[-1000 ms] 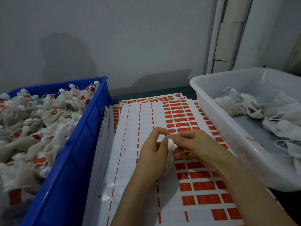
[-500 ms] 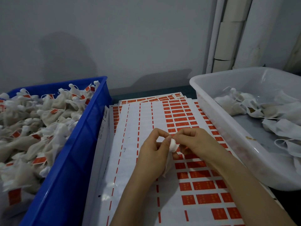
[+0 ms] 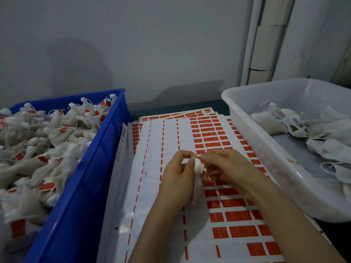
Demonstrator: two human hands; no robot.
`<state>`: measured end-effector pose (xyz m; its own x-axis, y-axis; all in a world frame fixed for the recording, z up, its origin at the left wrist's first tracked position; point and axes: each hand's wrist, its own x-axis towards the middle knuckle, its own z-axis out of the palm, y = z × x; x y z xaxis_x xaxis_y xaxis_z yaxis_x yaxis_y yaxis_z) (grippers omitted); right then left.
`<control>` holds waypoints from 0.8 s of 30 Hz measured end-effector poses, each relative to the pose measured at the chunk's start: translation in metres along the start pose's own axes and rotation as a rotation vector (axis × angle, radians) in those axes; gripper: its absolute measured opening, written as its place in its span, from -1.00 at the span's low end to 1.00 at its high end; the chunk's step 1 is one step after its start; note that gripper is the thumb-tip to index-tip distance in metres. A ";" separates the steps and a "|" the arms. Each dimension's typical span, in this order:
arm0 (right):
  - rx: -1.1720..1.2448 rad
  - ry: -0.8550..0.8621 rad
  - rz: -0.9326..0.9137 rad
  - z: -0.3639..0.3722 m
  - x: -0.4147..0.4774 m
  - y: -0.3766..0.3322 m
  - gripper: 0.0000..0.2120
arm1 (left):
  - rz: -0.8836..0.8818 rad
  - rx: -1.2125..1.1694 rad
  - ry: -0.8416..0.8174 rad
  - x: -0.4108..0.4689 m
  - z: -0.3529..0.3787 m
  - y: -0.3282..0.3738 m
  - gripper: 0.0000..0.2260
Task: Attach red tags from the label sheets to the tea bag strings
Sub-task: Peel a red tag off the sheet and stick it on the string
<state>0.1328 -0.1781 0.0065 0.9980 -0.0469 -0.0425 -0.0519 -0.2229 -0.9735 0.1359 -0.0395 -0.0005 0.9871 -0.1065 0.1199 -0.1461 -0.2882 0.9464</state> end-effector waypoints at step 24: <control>0.167 -0.023 -0.300 0.009 -0.009 -0.010 -0.77 | -0.255 -0.737 -0.378 0.008 -0.009 -0.010 -0.74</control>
<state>0.1250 -0.1665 0.0143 0.9686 0.0188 0.2479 0.2486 -0.0611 -0.9667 0.1456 -0.0284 -0.0065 0.8765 -0.4694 -0.1069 0.2863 0.3298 0.8996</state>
